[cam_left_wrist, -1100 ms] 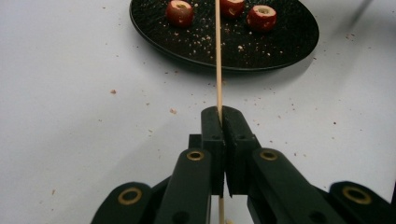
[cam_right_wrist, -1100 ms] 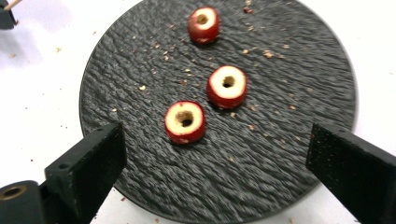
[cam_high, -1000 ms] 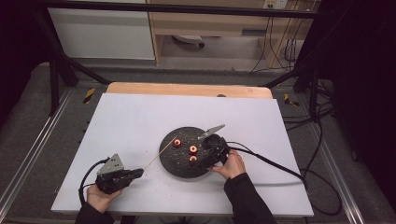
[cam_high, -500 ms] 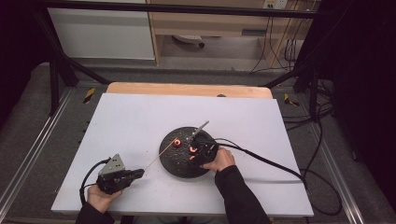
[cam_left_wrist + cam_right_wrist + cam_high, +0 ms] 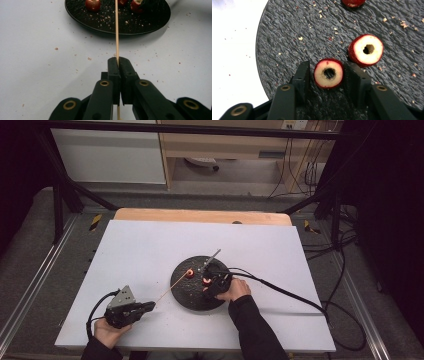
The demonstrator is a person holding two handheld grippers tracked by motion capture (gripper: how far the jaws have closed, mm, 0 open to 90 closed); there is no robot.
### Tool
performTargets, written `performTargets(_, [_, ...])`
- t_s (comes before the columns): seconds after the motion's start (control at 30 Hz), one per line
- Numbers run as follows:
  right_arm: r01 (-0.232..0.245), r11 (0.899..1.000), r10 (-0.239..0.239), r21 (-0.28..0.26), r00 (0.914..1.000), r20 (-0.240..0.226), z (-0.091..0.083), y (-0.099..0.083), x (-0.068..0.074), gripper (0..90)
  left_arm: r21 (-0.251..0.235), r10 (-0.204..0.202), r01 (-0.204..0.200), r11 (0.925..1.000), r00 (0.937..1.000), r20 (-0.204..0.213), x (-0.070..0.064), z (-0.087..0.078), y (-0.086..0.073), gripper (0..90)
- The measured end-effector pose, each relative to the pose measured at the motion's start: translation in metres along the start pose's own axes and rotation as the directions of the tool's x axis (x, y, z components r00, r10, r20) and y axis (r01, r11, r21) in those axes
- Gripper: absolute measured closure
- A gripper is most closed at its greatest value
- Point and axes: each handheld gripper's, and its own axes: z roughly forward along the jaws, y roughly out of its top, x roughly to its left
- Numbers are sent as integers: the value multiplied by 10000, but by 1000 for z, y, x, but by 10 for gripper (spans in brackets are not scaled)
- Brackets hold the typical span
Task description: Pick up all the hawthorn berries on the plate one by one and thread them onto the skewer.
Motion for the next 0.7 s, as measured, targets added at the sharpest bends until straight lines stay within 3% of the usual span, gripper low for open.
performTargets(0.33, [-167,9999,167,-28,9998,-80,-3,1,-1,619,28,35,-35,10000,10000,13,-1,0,0,876])
performTargets(0.47, [-620,9956,608,-704,9980,-199,-15,0,1,621,-6,15,-15,10000,10000,17,-2,0,0,875])
performTargets(0.57, [-696,9894,685,-1275,9976,-130,-26,-2,1,621,-45,-33,33,10000,10000,20,-2,0,0,875])
performTargets(0.7, [-1169,9716,1132,-2058,9931,-297,-38,-7,0,623,-83,-51,51,10000,10000,31,-2,-1,0,875])
